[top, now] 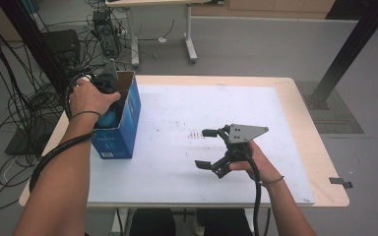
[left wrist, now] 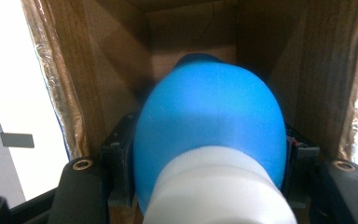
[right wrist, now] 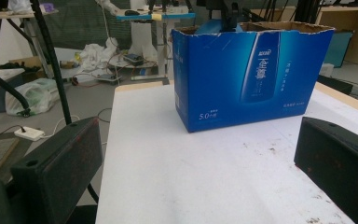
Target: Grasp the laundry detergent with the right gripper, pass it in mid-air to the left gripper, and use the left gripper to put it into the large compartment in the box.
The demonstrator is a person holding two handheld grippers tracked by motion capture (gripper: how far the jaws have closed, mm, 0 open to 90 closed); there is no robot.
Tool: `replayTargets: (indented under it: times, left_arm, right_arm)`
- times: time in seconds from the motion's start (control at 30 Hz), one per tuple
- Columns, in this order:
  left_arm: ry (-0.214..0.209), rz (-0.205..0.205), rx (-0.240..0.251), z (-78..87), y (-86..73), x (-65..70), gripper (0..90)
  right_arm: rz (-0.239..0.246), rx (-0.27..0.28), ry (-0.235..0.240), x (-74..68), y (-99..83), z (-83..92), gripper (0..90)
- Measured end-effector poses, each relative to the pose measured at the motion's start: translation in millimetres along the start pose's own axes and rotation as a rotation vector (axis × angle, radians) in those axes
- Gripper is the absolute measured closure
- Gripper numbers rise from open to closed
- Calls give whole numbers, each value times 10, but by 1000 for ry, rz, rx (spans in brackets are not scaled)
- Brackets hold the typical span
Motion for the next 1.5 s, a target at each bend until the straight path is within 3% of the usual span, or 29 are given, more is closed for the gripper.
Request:
replayTargets:
  times: [1.5]
  left_arm:
    - [-12,15,-4,8,18,-2,365]
  right_arm:
    - [-1,-5,7,-3,-1,-2,10]
Point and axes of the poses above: each handheld gripper's, and its own axes: z roughly backward along the jaws, y roughly out of its top, x roughly to its right, the point moved 9 cm from there along -z, roughly forward along the jaws, and after that the axes turned 3 degrees about -y, right-handed, at the moved point
